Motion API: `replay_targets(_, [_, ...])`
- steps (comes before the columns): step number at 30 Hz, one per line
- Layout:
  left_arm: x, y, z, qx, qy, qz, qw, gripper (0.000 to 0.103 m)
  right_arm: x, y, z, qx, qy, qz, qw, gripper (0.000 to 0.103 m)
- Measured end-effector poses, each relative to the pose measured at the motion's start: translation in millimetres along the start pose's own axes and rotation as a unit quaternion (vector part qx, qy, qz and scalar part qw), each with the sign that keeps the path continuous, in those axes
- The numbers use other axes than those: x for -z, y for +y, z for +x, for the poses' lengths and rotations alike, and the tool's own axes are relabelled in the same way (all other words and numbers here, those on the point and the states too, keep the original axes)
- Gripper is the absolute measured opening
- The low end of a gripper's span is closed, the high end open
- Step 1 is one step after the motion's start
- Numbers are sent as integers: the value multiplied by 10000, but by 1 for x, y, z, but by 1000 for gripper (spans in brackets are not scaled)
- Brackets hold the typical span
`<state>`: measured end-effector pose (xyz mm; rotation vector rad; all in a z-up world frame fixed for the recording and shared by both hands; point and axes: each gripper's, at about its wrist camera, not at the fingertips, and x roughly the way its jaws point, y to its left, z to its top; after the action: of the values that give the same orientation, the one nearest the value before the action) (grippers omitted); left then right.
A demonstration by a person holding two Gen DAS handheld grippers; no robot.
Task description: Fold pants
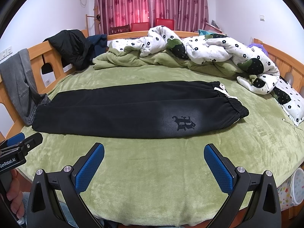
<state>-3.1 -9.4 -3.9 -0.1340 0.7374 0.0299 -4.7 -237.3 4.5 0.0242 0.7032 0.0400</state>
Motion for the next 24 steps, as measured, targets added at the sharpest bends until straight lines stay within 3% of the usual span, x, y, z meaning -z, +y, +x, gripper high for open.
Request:
replay_targets(7, [-2,1,-4,175,-83,-156,9997,102,2,-2,-3,-85,-78,157,9998,103])
replay_targets(12, [0,8,-8,640,-82,-348,9973,102,-2,-13,-8,112,-185,559,9982,103])
replay_targets(17, [-1,28,-11,841,-40,-600,9946,98,-11,-23,-22,-30,-446,649,9969,103])
replay_targets(19, [-3,37,-10,779,-106,-555,9954,98,-18,-30,-24,-20,-483,667,9966,103])
replay_targets(21, [-7,49,-4,433,-185,-589,9972,98,-24,-39,-22,-85,-446,595,9972,103])
replay_targets(24, [-12,72,10,258,-152,-854,9959,97,-27,-54,-3,-93,-316,534,9980,103])
